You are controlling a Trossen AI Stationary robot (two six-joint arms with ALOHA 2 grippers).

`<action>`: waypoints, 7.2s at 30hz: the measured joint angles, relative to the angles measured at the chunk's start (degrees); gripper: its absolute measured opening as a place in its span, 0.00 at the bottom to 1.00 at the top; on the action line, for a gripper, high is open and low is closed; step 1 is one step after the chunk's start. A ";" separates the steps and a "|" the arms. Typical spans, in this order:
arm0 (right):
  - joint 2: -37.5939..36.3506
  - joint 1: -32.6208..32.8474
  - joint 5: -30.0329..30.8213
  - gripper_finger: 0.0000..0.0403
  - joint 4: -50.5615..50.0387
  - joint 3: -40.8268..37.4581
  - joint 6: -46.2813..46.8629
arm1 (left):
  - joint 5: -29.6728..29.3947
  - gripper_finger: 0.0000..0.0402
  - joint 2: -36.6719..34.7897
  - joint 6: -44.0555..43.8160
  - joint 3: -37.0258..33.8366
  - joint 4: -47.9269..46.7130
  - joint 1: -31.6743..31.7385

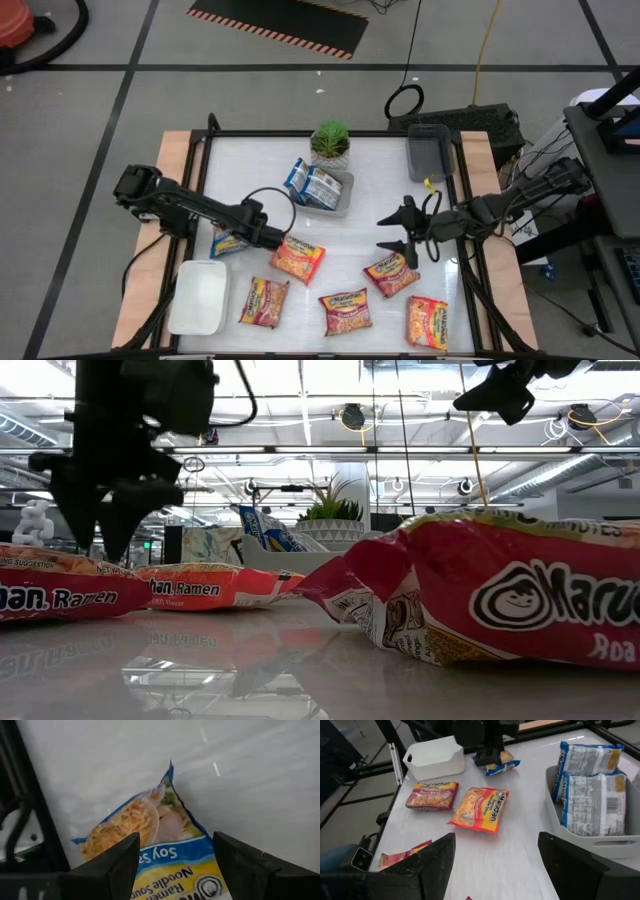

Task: Sort Maruchan noodles
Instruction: Put the blue noodle pack into the gray bin

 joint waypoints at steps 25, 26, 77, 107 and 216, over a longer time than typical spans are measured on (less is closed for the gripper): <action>0.32 -0.04 -0.08 0.68 0.20 0.00 -1.32 | -2.47 0.63 -0.11 19.68 -4.47 22.81 3.81; 0.32 -0.04 -0.08 0.68 0.20 0.00 -1.32 | -2.20 0.63 -0.11 21.07 -4.47 24.28 3.53; 0.32 -0.04 -0.01 0.68 0.18 0.00 -3.58 | -4.09 0.63 5.61 46.74 4.27 27.13 -0.31; 0.32 -0.05 0.10 0.68 0.16 0.00 -3.90 | -2.39 0.63 4.96 43.44 4.34 18.56 -1.77; 0.33 -0.04 2.09 0.68 -0.23 0.00 -6.15 | 0.68 0.01 -0.42 39.96 -1.29 16.85 -1.20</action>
